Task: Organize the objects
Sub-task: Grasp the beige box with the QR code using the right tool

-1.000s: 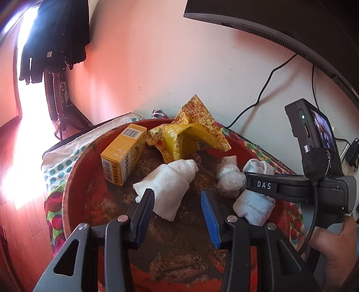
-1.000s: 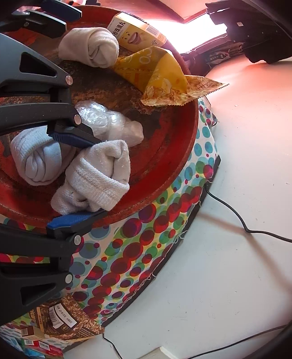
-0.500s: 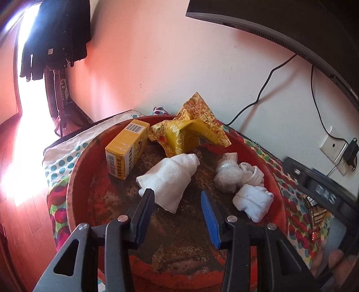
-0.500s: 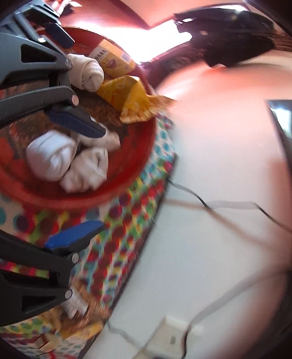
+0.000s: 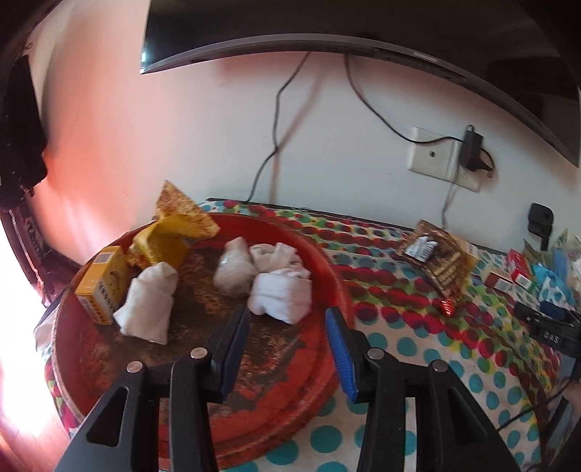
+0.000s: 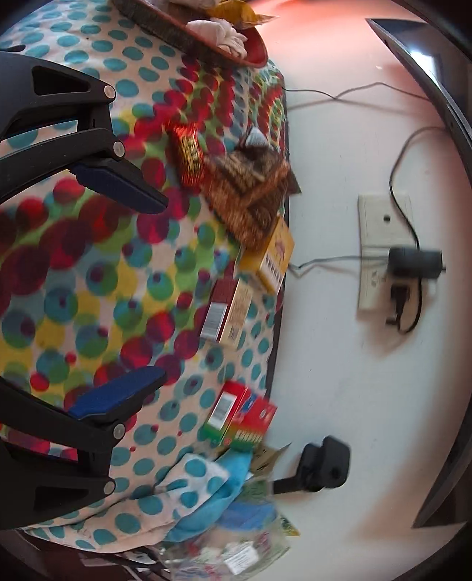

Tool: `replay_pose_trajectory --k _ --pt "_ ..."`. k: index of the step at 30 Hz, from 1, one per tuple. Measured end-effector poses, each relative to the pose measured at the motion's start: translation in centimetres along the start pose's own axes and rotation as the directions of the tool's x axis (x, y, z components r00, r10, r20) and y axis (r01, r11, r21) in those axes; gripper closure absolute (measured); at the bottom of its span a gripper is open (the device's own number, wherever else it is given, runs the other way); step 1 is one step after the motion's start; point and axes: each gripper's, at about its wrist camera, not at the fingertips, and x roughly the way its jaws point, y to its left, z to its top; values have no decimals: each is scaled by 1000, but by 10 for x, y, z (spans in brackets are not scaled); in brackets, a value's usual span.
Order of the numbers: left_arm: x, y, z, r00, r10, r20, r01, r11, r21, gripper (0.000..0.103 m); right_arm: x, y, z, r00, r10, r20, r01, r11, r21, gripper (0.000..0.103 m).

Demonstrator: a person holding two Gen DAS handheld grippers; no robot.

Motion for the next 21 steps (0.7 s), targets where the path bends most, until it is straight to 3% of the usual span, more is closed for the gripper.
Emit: replay_pose_trajectory --k 3,8,12,17,18,19,21 --pt "-2 -20 -4 997 -82 -5 83 996 46 59 16 -9 7 998 1 -58 0 1000 14 19" --pt "3 -40 -11 998 -58 -9 59 986 153 59 54 -17 32 992 -8 -123 20 995 99 19" --pt "7 -38 -12 994 -103 -39 107 987 119 59 75 -22 53 990 -6 -139 33 981 189 18" --pt "11 -37 -14 991 -116 -61 123 985 120 59 92 -9 65 984 -86 -156 109 983 146 18" --pt "12 -37 -14 991 -116 -63 123 985 119 59 94 -8 65 984 -88 -155 112 983 148 22" --pt "12 -38 -15 992 -112 -62 119 986 120 59 93 -8 64 986 -87 -142 109 983 150 37" --pt "12 -38 -16 992 -111 -65 119 985 125 59 91 -9 61 988 -76 -135 96 984 150 40"
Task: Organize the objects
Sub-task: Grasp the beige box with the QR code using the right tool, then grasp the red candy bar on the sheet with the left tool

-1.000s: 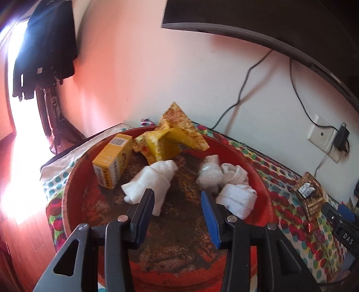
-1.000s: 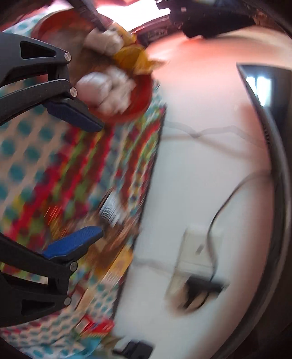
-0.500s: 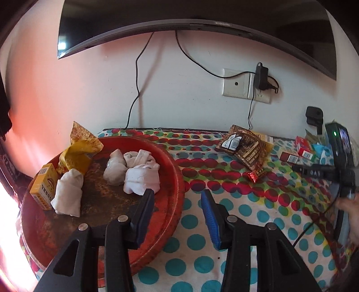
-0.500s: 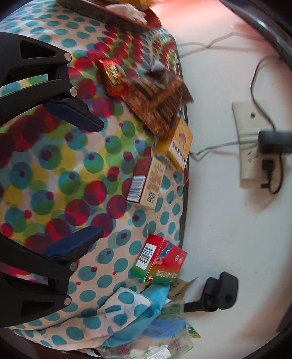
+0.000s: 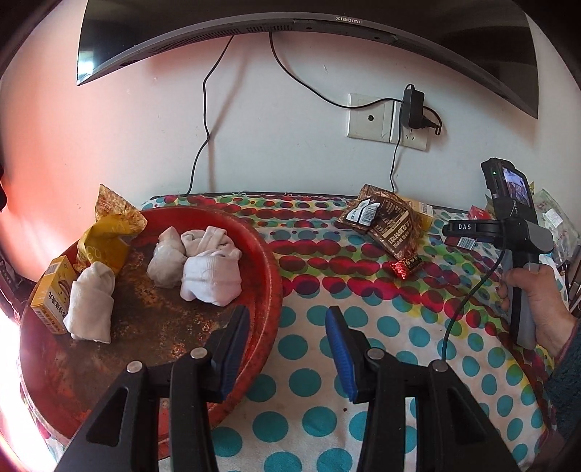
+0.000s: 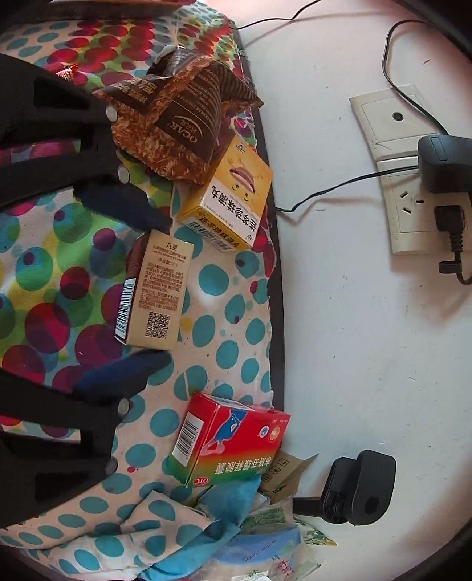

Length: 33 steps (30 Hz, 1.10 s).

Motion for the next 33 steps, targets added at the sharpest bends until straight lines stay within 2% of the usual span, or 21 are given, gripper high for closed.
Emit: replay_pose_trajectory --k 7,11,15,18,20,22,24,26,27,28,31,33 --pt "2 -9 -3 1000 -3 -12 3 999 33 59 -18 -19 -20 998 64 16 -63 997 -44 40" --pt "1 -13 -3 997 -69 -25 70 997 24 59 -29 -37 -33 996 92 16 -91 995 -37 41" --pt "2 -25 -1 989 -143 -41 145 987 67 59 -33 -46 -38 993 115 16 -115 993 -21 41" --pt "3 -50 7 981 -189 -37 193 962 192 58 -31 -47 -37 993 118 3 -118 993 -14 40" --pt "10 -68 15 975 -221 -27 220 936 276 51 -31 -47 -36 993 115 10 -115 993 -14 40" --pt "26 -82 27 967 -249 -54 253 911 325 47 -30 -45 -37 994 108 8 -108 994 -14 40" --pt "50 -94 39 954 -273 -123 299 887 353 47 -29 -43 -37 995 96 6 -96 995 -20 40" --pt "75 -104 47 941 -269 -205 329 868 373 47 -29 -41 -37 996 87 8 -87 996 -29 40" --pt "86 -109 51 942 -247 -227 320 864 389 47 -29 -40 -37 997 81 9 -81 996 -33 40" --pt "92 -111 52 946 -229 -229 306 864 399 47 -29 -41 -37 996 87 9 -87 996 -35 40" --pt "111 -117 60 941 -221 -255 314 851 422 47 -29 -38 -38 997 80 7 -79 995 -54 40" --pt "121 -122 63 928 -236 -287 342 844 412 47 -28 -37 -37 997 79 2 -78 995 -67 40"
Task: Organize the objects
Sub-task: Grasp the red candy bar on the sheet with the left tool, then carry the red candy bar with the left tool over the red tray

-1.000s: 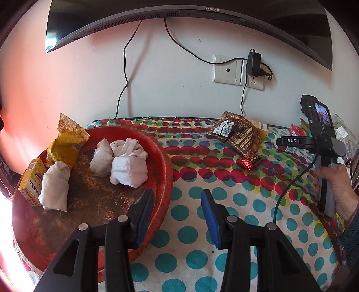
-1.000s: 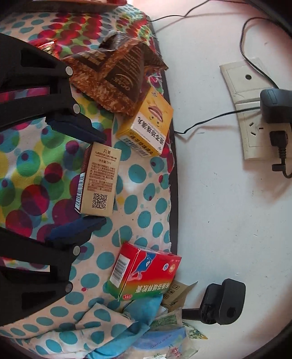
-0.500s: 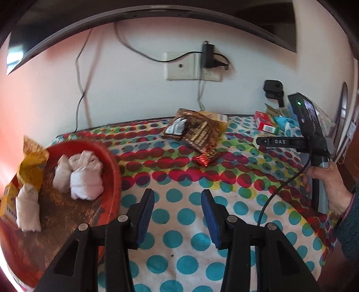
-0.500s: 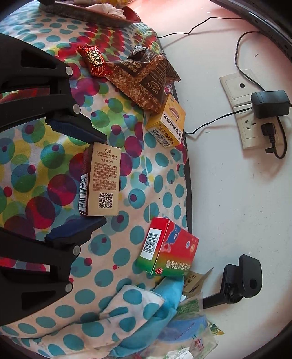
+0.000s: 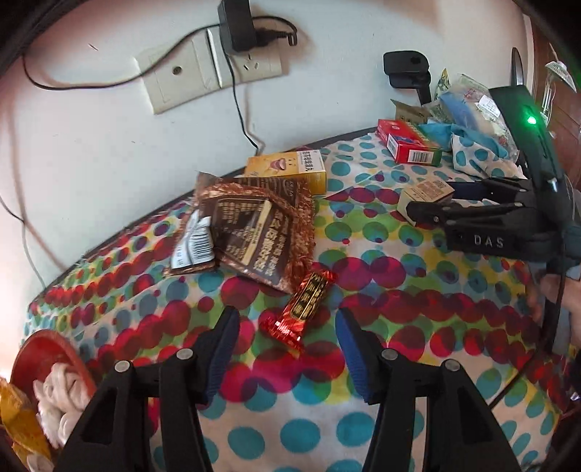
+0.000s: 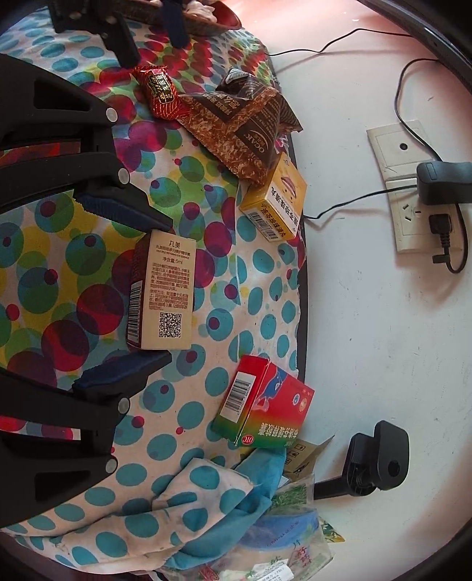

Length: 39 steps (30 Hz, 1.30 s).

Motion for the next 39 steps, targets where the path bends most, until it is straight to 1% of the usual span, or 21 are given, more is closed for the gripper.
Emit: replay_pose_trajectory --k 1,4,7,8,9,10,12,15,17,19,21,26,28,30,33,39 --pt "5 1 2 1000 -16 -13 16 1000 -2 47 0 1 0 1000 -5 -2 5 1000 -4 40" --pt "19 -3 6 998 -30 -51 31 999 14 47 0 2 0 1000 -9 3 9 1000 -13 40" --pt "25 -7 2 999 -24 -46 25 999 29 47 0 2 -1 1000 -18 8 18 1000 -25 40" --pt "24 -6 1 998 -36 -42 36 999 17 51 0 3 -1 1000 -20 9 20 999 -29 40" --pt "24 -4 0 997 -57 -42 57 998 -3 57 0 3 -1 1000 -22 8 22 999 -32 40" --pt "24 -1 -1 995 -91 -38 90 996 -25 75 1 3 -1 1000 -26 5 26 999 -36 40" --pt "23 2 -3 995 -98 -34 96 993 -69 76 1 4 -1 1000 -28 2 28 999 -43 40" --pt "19 -1 -6 998 -68 -15 67 995 -78 76 2 5 -1 999 -35 1 35 998 -51 40" --pt "15 -2 -10 997 -81 -2 81 992 -101 76 3 5 -1 999 -41 -3 41 998 -54 40" --pt "9 -2 -16 998 -67 17 69 989 -130 76 4 5 -1 999 -48 -9 47 997 -58 40" --pt "3 -2 -25 997 -70 23 73 984 -164 76 5 7 -1 998 -57 -14 56 996 -64 40" --pt "-23 -6 -47 998 -6 60 19 978 -209 76 4 11 -1 998 -68 -9 67 994 -85 40" --pt "-33 -9 -55 998 -1 66 15 976 -216 76 4 14 -1 997 -76 -10 75 992 -97 40" --pt "-45 -13 -64 996 35 79 -17 976 -219 76 5 17 -1 997 -82 -15 79 990 -113 40" --pt "-61 -15 -75 993 60 103 -34 970 -240 76 5 22 -2 996 -90 -17 87 987 -135 40" --pt "-72 -13 -80 989 122 89 -90 949 -302 76 7 23 -1 995 -96 -32 91 986 -142 40"
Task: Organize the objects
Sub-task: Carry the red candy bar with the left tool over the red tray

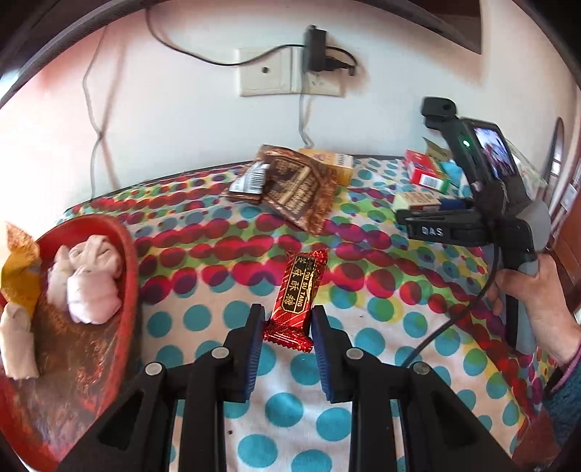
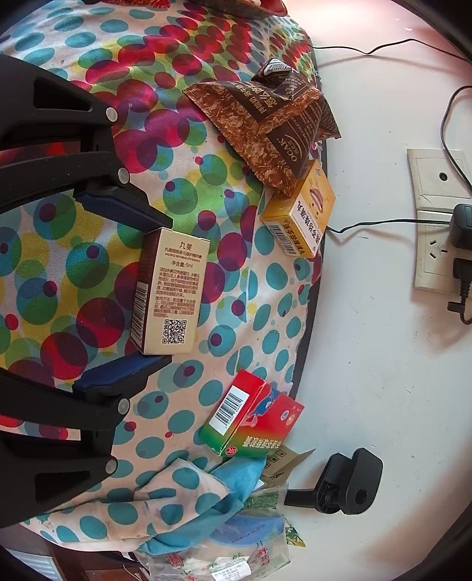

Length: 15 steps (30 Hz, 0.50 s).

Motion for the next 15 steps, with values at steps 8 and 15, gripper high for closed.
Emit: replay_pose_trajectory --k 8,15 --pt "-17 14 -2 999 40 15 -39 996 -80 76 -1 0 1 1000 -1 0 1 1000 1 40" --pt "-37 15 4 988 133 76 -128 989 -73 76 -1 3 2 1000 -21 1 21 1000 -11 40"
